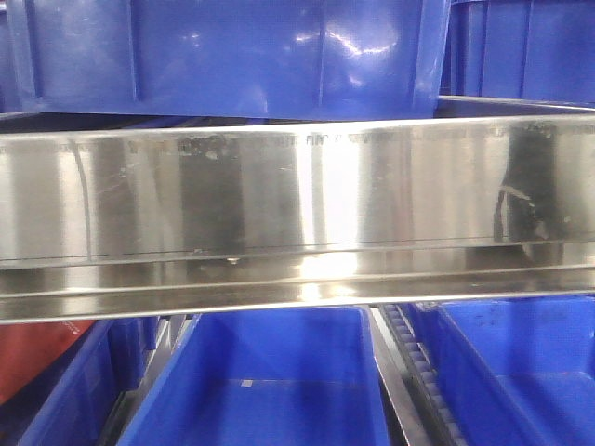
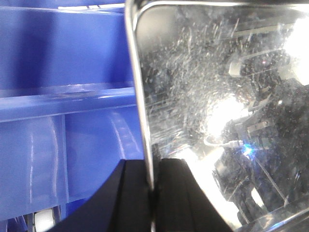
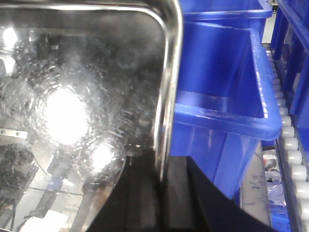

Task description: Stack silver trays without gaps

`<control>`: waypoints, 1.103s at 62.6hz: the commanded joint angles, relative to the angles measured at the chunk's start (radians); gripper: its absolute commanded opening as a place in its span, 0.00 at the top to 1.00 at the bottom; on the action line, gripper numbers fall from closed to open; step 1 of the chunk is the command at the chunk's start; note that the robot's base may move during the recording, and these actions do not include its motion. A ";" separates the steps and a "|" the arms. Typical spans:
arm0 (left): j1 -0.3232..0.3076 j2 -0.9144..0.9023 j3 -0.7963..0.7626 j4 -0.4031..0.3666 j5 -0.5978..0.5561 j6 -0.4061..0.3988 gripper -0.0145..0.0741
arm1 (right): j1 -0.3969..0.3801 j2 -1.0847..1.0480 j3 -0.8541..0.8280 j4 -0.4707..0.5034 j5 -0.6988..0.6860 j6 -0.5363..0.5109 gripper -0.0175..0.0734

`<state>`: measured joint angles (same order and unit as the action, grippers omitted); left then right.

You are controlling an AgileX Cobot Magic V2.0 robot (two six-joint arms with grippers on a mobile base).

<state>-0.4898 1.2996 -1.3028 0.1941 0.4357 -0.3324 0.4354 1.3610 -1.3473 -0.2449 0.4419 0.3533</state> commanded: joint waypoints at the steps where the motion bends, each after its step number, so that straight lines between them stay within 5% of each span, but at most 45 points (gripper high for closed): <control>1: -0.010 -0.015 -0.008 -0.015 -0.061 0.008 0.85 | 0.005 -0.011 -0.008 -0.009 -0.069 -0.022 0.88; 69: -0.010 -0.015 -0.008 -0.015 -0.061 0.008 0.85 | 0.005 -0.011 -0.008 -0.009 -0.069 -0.022 0.88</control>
<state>-0.4898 1.2996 -1.3028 0.1941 0.4357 -0.3324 0.4336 1.3610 -1.3473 -0.2449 0.4349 0.3513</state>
